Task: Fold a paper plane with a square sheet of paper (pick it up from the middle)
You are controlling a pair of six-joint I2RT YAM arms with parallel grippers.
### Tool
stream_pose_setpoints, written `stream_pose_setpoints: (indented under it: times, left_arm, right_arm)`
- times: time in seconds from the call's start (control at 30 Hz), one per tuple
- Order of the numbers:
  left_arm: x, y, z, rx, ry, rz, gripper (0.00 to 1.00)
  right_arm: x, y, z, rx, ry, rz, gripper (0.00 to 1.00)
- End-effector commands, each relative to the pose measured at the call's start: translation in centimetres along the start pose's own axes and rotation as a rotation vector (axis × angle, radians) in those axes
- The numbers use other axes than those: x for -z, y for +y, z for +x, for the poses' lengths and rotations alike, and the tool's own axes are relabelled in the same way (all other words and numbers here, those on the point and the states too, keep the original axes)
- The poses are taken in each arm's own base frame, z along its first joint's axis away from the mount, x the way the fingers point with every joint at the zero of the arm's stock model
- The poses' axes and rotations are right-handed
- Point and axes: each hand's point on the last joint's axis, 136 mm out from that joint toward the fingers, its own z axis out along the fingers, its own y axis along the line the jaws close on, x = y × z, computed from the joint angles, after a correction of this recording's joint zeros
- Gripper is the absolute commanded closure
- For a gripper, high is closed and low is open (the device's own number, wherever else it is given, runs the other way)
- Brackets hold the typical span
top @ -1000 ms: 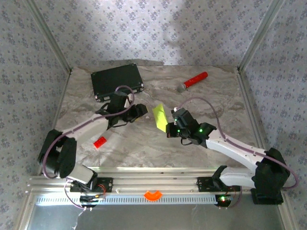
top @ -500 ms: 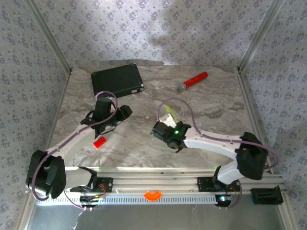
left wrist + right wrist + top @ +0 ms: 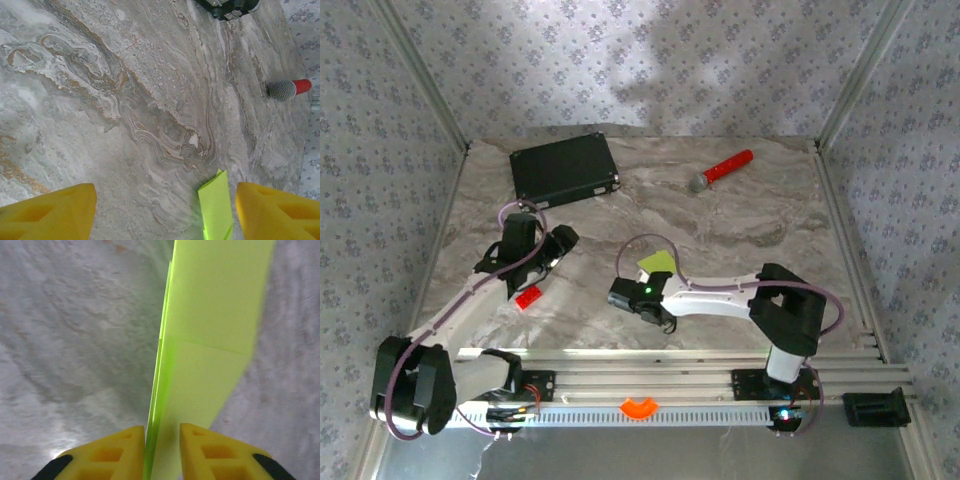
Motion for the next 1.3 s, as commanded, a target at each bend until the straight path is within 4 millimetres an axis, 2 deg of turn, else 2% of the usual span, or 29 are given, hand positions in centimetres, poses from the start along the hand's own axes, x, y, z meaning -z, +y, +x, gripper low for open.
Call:
stream_pose_setpoints:
  times: [0.0, 0.07, 0.13, 0.27, 0.47, 0.5, 0.6, 0.67, 0.77, 0.97, 1.1, 1.27]
  left_arm:
    - [0.5, -0.2, -0.1, 0.004, -0.001, 0.017, 0.26]
    - [0.4, -0.3, 0.0, 0.005, 0.004, 0.025, 0.26]
    - [0.4, -0.7, 0.2, 0.004, 0.014, 0.042, 0.26]
    - [0.6, -1.6, 0.2, -0.004, 0.027, 0.079, 0.26]
    - [0.3, -2.5, 0.5, -0.036, 0.056, 0.108, 0.26]
    - [0.2, -2.7, 0.6, -0.043, 0.063, 0.111, 0.26]
    - [-0.2, -3.1, 0.7, -0.064, 0.074, 0.116, 0.26]
    - [-0.5, -3.4, 0.8, -0.078, 0.078, 0.126, 0.27]
    - [-0.9, -4.1, 1.1, -0.097, 0.088, 0.145, 0.26]
    - [-1.7, -5.7, 1.3, -0.121, 0.088, 0.167, 0.27]
    - [-1.8, -6.7, 1.4, -0.127, 0.096, 0.18, 0.27]
    - [-1.7, -6.8, 1.3, -0.142, 0.082, 0.17, 0.27]
  right_arm:
    - [1.6, 1.7, -1.1, -0.13, -0.013, -0.218, 0.62]
    - [2.6, 1.7, -1.9, -0.231, -0.042, -0.351, 0.55]
    - [3.4, 1.2, -2.5, -0.349, -0.079, -0.462, 0.53]
    - [4.2, -1.5, -3.3, -0.546, -0.185, -0.628, 0.52]
    - [2.5, -7.0, -2.7, -0.896, -0.315, -0.78, 0.55]
    - [2.1, -7.9, -2.6, -0.985, -0.314, -0.81, 0.57]
    - [1.5, -9.5, -3.2, -1.094, -0.372, -0.919, 0.65]
    - [0.8, -10.3, -3.3, -1.147, -0.368, -0.934, 0.69]
    - [0.0, -11.2, -3.6, -1.181, -0.382, -0.902, 0.69]
    - [0.1, -11.9, -3.5, -1.183, -0.445, -0.855, 0.7]
    - [-0.2, -12.2, -2.3, -1.207, -0.47, -0.781, 0.7]
    - [0.2, -12.9, -0.6, -1.212, -0.535, -0.682, 0.67]
